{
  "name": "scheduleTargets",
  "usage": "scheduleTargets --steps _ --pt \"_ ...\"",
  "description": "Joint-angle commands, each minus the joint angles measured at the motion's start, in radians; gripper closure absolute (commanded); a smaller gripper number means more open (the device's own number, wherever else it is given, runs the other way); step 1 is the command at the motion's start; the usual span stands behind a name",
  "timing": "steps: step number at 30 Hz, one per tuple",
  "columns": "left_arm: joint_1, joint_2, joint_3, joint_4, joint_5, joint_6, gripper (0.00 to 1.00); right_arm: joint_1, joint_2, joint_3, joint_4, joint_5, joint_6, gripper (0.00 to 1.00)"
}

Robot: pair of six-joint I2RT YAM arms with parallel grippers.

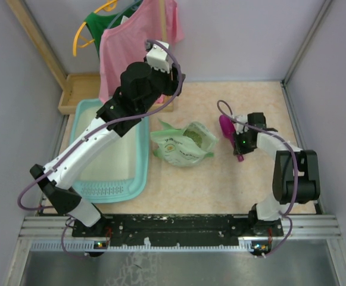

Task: Fill the litter box with clean litter
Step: Pick up the spatula from the center of the board.

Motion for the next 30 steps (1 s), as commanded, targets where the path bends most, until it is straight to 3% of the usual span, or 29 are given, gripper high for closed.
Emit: scheduleTargets --steps 1,10,16,20,27,30 --pt "0.003 -0.007 0.01 0.021 0.032 -0.013 0.35 -0.005 -0.177 -0.02 0.081 0.051 -0.108 1.0" --pt "0.004 0.007 0.014 0.005 0.105 -0.026 0.31 -0.006 -0.509 -0.002 0.201 0.137 -0.365 1.0" --pt "0.022 -0.063 -0.091 0.069 0.236 -0.043 0.34 -0.006 -0.749 -0.146 0.37 0.05 -0.636 1.0" --pt "0.022 -0.129 -0.203 0.116 0.426 -0.029 0.35 -0.005 -0.824 -0.162 0.348 -0.004 -0.697 1.0" --pt "0.023 -0.194 -0.307 0.125 0.601 -0.018 0.34 -0.006 -0.994 -0.229 0.275 -0.188 -0.875 1.0" --pt "0.025 -0.214 -0.341 0.17 0.669 -0.031 0.34 -0.006 -1.016 -0.216 0.244 -0.197 -0.872 1.0"
